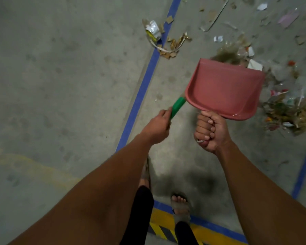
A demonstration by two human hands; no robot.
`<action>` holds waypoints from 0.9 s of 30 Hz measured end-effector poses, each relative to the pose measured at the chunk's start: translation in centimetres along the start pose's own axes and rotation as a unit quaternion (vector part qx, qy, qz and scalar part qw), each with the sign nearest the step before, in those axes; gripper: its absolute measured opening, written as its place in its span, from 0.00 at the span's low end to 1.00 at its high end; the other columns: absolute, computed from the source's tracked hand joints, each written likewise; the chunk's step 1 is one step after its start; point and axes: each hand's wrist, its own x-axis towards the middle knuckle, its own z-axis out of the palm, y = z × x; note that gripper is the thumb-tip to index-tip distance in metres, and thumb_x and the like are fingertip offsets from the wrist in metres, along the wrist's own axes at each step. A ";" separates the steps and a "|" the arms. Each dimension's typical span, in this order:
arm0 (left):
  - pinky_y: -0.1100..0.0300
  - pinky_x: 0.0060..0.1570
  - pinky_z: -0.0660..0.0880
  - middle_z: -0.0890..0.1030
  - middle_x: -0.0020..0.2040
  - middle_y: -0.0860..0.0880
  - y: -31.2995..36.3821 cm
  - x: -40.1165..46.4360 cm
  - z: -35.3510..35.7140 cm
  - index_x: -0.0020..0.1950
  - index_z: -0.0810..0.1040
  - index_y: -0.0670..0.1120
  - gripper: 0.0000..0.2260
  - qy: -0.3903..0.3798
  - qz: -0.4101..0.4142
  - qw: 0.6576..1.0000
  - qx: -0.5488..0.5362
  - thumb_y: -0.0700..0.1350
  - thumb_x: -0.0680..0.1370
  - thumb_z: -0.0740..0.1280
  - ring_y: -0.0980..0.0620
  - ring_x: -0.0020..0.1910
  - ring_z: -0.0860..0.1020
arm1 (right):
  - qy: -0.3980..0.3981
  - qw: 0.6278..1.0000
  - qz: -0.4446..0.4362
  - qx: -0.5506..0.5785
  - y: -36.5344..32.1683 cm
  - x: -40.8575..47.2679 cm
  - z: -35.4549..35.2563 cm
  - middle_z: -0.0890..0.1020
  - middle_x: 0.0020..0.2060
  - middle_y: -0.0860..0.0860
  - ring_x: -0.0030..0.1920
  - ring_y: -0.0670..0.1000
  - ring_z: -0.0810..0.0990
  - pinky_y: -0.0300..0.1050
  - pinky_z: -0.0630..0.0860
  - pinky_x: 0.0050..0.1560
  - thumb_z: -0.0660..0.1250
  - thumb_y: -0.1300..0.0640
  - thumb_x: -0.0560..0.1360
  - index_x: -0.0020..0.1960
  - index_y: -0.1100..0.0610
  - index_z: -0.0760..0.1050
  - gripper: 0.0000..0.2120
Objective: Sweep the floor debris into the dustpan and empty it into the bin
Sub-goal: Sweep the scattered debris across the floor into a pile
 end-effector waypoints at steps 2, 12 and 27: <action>0.41 0.53 0.76 0.69 0.71 0.38 -2.2 0.1 -2.9 0.83 0.56 0.43 0.28 0.062 -0.034 0.998 -0.004 0.44 0.84 0.60 0.32 0.54 0.78 | 0.005 1.000 -0.003 0.001 -0.4 1.2 1.2 0.55 0.19 0.44 0.17 0.45 0.51 0.37 0.56 0.18 0.56 0.54 0.80 0.29 0.51 0.63 0.19; 0.44 0.65 0.71 0.72 0.68 0.33 -10.7 4.5 -11.7 0.80 0.58 0.37 0.26 0.171 -0.342 0.922 -0.062 0.43 0.84 0.59 0.33 0.65 0.74 | -0.021 1.000 0.009 0.012 0.3 7.6 5.2 0.57 0.18 0.44 0.17 0.45 0.52 0.37 0.53 0.20 0.56 0.54 0.81 0.29 0.51 0.63 0.20; 0.44 0.57 0.77 0.71 0.72 0.38 -6.7 8.5 -9.0 0.83 0.58 0.45 0.30 -0.036 0.036 0.996 0.068 0.41 0.82 0.62 0.34 0.61 0.77 | 0.019 1.000 0.004 -0.001 1.1 7.6 6.1 0.54 0.20 0.44 0.18 0.45 0.50 0.37 0.51 0.20 0.55 0.55 0.81 0.29 0.51 0.64 0.21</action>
